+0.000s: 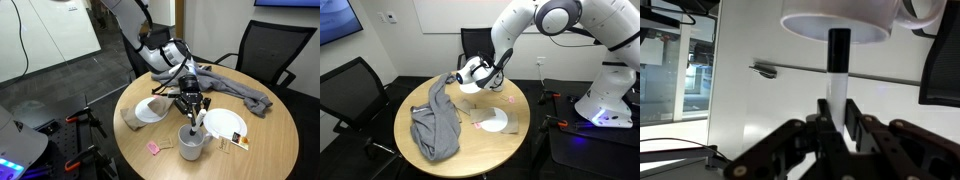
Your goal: Take the marker from the table and place in the white cup
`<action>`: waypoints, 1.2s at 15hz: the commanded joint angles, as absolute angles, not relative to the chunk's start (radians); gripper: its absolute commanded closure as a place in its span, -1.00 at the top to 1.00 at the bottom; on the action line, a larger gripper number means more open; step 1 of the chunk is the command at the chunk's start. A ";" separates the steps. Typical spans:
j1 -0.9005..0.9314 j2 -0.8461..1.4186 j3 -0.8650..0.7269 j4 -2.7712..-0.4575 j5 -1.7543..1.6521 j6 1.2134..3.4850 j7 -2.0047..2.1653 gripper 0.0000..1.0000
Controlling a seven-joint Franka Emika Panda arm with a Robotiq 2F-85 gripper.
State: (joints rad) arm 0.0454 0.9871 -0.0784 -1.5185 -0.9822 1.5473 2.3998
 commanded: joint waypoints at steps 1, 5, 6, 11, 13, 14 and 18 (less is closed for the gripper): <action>0.053 1.031 -0.092 -1.472 -0.965 1.538 2.383 -0.90; 0.056 1.062 -0.094 -1.451 -0.960 1.531 2.378 -0.09; 0.056 1.065 -0.095 -1.449 -0.959 1.530 2.378 -0.05; 0.058 1.079 -0.097 -1.434 -0.957 1.530 2.381 0.67; 0.057 1.083 -0.097 -1.428 -0.959 1.543 2.392 0.97; 0.056 1.084 -0.096 -1.425 -0.959 1.550 2.397 1.00; 0.055 1.085 -0.098 -1.417 -0.965 1.573 2.418 1.00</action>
State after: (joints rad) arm 0.0457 1.0734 -0.0789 -1.4419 -0.9766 1.5521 2.4019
